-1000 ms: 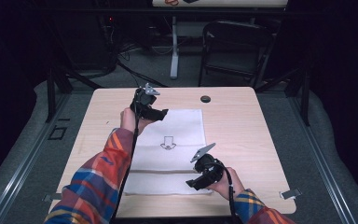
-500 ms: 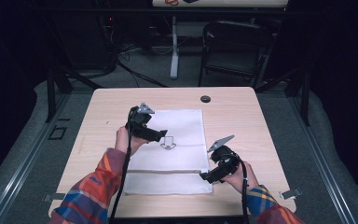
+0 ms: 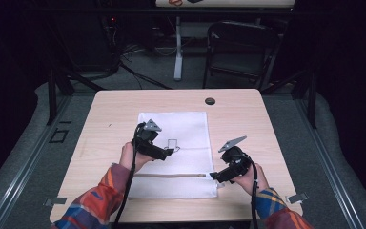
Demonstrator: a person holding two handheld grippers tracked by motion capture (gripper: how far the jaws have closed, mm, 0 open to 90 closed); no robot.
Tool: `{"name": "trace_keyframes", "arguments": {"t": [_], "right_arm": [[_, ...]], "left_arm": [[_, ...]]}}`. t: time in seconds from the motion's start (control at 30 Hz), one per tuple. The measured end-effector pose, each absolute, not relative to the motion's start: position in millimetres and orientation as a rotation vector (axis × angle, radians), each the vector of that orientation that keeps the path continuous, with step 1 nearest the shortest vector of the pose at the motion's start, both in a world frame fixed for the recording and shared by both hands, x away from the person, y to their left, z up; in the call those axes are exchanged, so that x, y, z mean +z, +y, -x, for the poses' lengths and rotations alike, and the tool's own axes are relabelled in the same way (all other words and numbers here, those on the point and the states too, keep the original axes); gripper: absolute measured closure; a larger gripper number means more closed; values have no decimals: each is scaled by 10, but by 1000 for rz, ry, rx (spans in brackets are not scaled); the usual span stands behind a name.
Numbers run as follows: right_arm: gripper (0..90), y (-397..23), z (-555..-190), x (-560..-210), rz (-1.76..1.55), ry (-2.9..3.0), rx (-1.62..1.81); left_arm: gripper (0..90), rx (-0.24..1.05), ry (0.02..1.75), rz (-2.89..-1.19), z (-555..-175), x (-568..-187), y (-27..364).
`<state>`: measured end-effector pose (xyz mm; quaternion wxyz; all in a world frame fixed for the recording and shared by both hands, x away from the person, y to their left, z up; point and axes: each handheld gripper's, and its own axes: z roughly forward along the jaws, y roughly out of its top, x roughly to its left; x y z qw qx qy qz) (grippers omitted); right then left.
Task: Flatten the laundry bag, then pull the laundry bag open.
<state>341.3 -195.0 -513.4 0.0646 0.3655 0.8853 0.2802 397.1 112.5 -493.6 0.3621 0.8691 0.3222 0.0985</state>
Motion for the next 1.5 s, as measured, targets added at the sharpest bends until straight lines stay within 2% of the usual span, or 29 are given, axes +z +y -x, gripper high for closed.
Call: {"name": "trace_keyframes", "arguments": {"t": [0.2,0.4,0.57,0.7,0.87,0.9,1.03,1.13,1.37,1.5], "right_arm": [[185,-1954,-3415,-5130,-1105,2671,842],[260,-1958,-3420,-5143,-1123,2658,833],[396,-1950,-3421,-5174,-1137,2662,837],[551,-1918,-3425,-5208,-1117,2684,810],[701,-1877,-3415,-5245,-1080,2700,795],[725,-1861,-3413,-5260,-1083,2705,798],[842,-1836,-3422,-5311,-1088,2699,793],[896,-1833,-3442,-5323,-1085,2712,764],[900,-1801,-3450,-5347,-1087,2717,776],[900,-1770,-3461,-5391,-1086,2729,765]], "left_arm": [[80,246,793,-2229,-3915,-4940,1041],[107,234,750,-2236,-3864,-5009,897],[139,208,692,-2261,-3799,-5082,736],[170,154,644,-2274,-3742,-5164,598],[270,113,567,-2301,-3681,-5258,465],[318,92,548,-2302,-3676,-5268,448],[418,42,491,-2319,-3648,-5326,357],[491,26,472,-2343,-3633,-5385,296],[642,0,475,-2370,-3638,-5496,227],[675,-14,461,-2394,-3635,-5545,191]]}}
